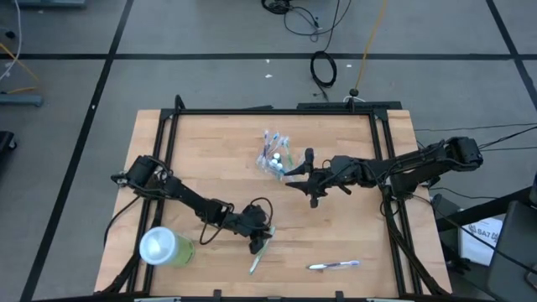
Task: Pick & Place toothbrushing station
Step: Put the green toothbrush into the transparent organizer
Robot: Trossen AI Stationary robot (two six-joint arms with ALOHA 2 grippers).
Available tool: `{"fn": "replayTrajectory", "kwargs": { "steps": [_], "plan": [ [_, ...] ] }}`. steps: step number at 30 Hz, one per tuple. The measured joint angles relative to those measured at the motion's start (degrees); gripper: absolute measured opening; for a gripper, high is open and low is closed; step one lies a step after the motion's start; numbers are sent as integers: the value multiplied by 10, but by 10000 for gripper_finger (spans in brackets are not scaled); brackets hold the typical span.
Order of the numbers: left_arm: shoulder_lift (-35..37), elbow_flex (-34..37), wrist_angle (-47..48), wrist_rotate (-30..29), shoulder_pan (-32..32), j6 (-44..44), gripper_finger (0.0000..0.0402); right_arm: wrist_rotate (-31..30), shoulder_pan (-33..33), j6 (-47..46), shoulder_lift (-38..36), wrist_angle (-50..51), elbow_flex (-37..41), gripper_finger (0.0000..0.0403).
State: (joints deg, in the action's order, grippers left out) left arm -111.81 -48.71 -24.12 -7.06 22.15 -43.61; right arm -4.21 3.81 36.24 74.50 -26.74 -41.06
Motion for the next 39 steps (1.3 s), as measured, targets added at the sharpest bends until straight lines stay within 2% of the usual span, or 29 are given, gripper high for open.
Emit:
{"fn": "replayTrajectory", "kwargs": {
  "steps": [7, 15, 18, 22, 26, 31, 35, 37, 39],
  "plan": [
    [0, 0, 1, 0, -17, 32, 79, 0, 0, -25, 0, 0, 0, 135],
    [14, 1, 8, 44, -48, 34, 19, 0, 0, -54, 0, 0, 0, 135],
    [40, 2, 22, 44, -54, 67, 4, 0, 0, -71, 0, 3, 0, 135],
    [108, 2, 89, 24, -66, 97, 9, -1, 6, -74, 0, 33, 0, 134],
    [200, 2, 167, -39, -76, 136, 4, -1, 14, -73, 1, 69, 0, 134],
    [310, 2, 210, -163, -94, 205, 3, -2, 16, -122, 1, 113, 0, 134],
    [372, 2, 168, -294, -107, 273, 4, -2, 16, -188, 0, 189, 0, 134],
    [384, 1, 123, -370, -113, 318, 2, -2, 16, -214, 0, 226, 0, 134],
    [386, 1, 66, -417, -123, 366, 4, -2, 16, -240, 0, 251, 0, 134]
  ]
}}
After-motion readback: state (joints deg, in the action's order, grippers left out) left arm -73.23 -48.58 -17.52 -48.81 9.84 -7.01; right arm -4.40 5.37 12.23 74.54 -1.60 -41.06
